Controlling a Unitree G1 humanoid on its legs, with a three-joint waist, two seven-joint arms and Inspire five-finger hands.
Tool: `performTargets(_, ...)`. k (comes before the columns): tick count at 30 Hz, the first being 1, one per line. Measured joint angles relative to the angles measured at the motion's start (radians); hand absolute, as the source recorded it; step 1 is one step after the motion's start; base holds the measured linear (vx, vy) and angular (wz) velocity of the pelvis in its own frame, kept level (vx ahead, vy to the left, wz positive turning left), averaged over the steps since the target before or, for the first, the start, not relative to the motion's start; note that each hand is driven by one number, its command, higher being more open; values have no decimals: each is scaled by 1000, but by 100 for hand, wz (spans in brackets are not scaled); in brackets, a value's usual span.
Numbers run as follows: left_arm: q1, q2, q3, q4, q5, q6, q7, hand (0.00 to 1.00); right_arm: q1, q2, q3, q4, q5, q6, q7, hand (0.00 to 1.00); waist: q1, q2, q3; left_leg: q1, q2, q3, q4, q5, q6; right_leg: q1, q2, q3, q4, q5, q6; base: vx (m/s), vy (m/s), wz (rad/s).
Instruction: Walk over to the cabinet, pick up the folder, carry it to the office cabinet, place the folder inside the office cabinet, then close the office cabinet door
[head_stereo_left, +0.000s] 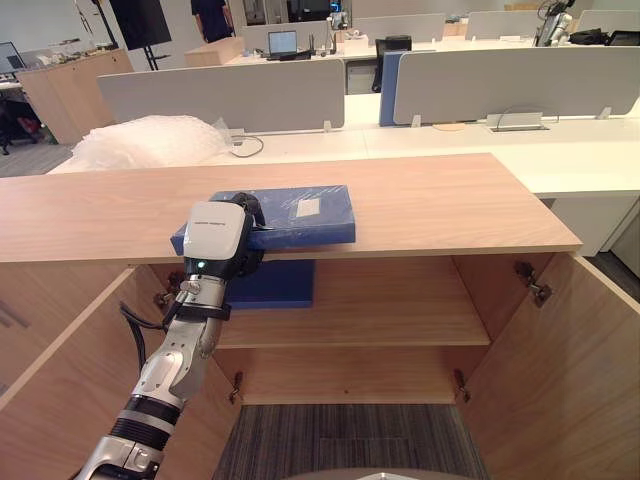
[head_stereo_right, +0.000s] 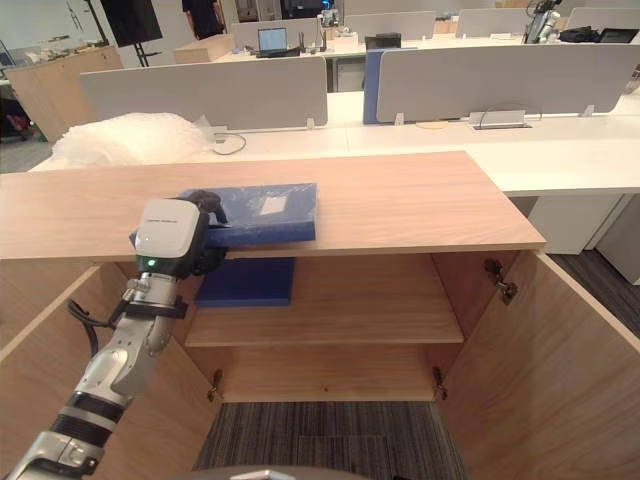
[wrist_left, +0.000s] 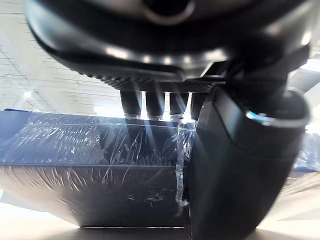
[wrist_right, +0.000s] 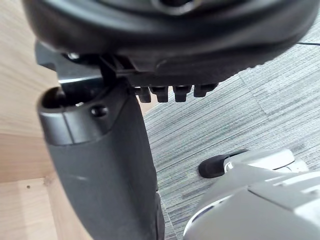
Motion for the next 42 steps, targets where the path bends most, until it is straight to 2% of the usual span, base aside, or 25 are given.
performTargets(4, 109, -78, 51, -167, -65, -22, -18, 0, 3, 5, 8, 1, 0, 0, -1, 100, 0, -7, 12, 0, 0, 1, 1, -5, 4, 2, 0, 0, -4, -1, -2, 0, 0, 0)
performTargets(7, 214, -195, 113, -318, -223, -67, -24, 0, 5, 6, 15, 2, 0, -1, -4, 100, 4, -12, 18, -3, 0, 2, 12, -13, 6, 2, 0, 5, 0, -6, 1, 3, 5, -2)
performTargets(9, 282, -297, 159, -412, -480, -108, -29, 0, 6, 5, 15, 3, 0, -1, -8, 100, 10, -11, 18, -9, 2, 6, 25, -21, 12, -16, 0, 16, 29, -21, 4, -1, 8, -10)
performTargets(10, 293, -311, 169, -422, -537, -115, -30, 0, 7, 5, 14, 3, 0, -1, -9, 100, 10, -11, 19, -10, 3, 6, 28, -22, 12, -20, 0, 17, 37, -25, 4, -8, -5, -8)
performTargets(13, 336, -367, 242, -445, -860, -161, -54, 0, 12, 10, 32, -9, 27, -6, -15, 100, 13, -12, 18, -9, 8, 10, 34, -24, 12, -39, 4, 25, 79, -46, 3, -23, -19, -7)
performTargets(15, 387, -413, 296, -454, -1175, -189, -108, 0, 57, 19, 101, -83, 132, -25, -26, 100, 14, -14, 18, -11, 12, 20, 35, -24, 12, -66, 7, 33, 121, -66, 0, -25, -32, -10)
performTargets(16, 401, -426, 304, -456, -1233, -191, -114, 0, 73, 23, 114, -110, 159, -31, -31, 100, 14, -15, 19, -11, 13, 20, 35, -24, 12, -68, 7, 33, 126, -68, -1, -7, -24, -6)
performTargets(17, 415, -448, 308, -461, -1304, -192, -118, 0, 104, 32, 137, -170, 189, -32, -38, 100, 13, -17, 20, -11, 14, 21, 36, -24, 12, -69, 9, 33, 127, -69, -2, 0, 0, 0)
performTargets(20, 472, -487, 305, -503, -1443, -192, -130, 0, 224, 98, 209, -500, 269, -41, -85, 100, 13, -28, 21, -19, 21, 36, 40, -24, 11, -90, 15, 44, 146, -72, -6, -12, -22, -12)
performTargets(21, 477, -490, 302, -508, -1458, -192, -137, 0, 236, 115, 221, -562, 277, -42, -96, 100, 11, -31, 23, -19, 22, 41, 42, -25, 10, -94, 17, 48, 149, -72, -7, -31, -21, -23)
performTargets(22, 482, -491, 275, -514, -1510, -191, -163, 0, 250, 162, 254, -729, 277, -44, -129, 100, 9, -35, 21, -22, 25, 51, 51, -28, 4, -105, 19, 56, 163, -74, -9, -27, -13, -16)
performTargets(23, 482, -490, 268, -514, -1516, -191, -167, 0, 251, 165, 264, -756, 279, -44, -134, 100, 8, -35, 20, -22, 25, 52, 51, -28, 4, -105, 19, 57, 164, -75, -10, -37, -12, -13)
performTargets(25, 481, -489, 212, -518, -1558, -190, -225, 0, 253, 165, 306, -941, 283, -45, -149, 100, 7, -33, 16, -22, 22, 54, 53, -29, 4, -109, 17, 60, 169, -75, -10, 0, 0, 0)
performTargets(28, 481, -479, 165, -520, -1563, -183, -301, 0, 234, 166, 300, -1144, 274, -83, -163, 100, 8, -20, 6, -31, 20, 55, 55, -28, 3, -121, 15, 63, 175, -76, -9, 0, 0, 0)
performTargets(30, 475, -442, 159, -520, -1544, -165, -352, 0, 209, 165, 259, -1295, 273, -107, -181, 100, 6, -9, 0, -31, 21, 56, 56, -28, 3, -122, 18, 65, 174, -76, -9, 0, 0, 0)
performTargets(35, 432, -359, 175, -486, -1511, -147, -422, 0, 108, 149, 138, -1459, 251, -172, -189, 100, 2, -6, 0, -30, 22, 59, 58, -28, 3, -123, 20, 69, 174, -75, -9, -5, -1, -1)
performTargets(39, 363, -319, 204, -399, -1506, -137, -468, 0, 21, 110, 132, -1552, 276, -226, -148, 100, -2, -7, 0, -35, 21, 63, 63, -28, 3, -121, 21, 76, 156, -59, -9, -27, 8, -5)
performTargets(42, 338, -308, 212, -365, -1504, -132, -478, 0, -24, 56, 137, -1567, 287, -238, -98, 100, -2, -7, 0, -37, 20, 65, 63, -28, 3, -114, 20, 78, 138, -45, -8, -8, 4, -1)
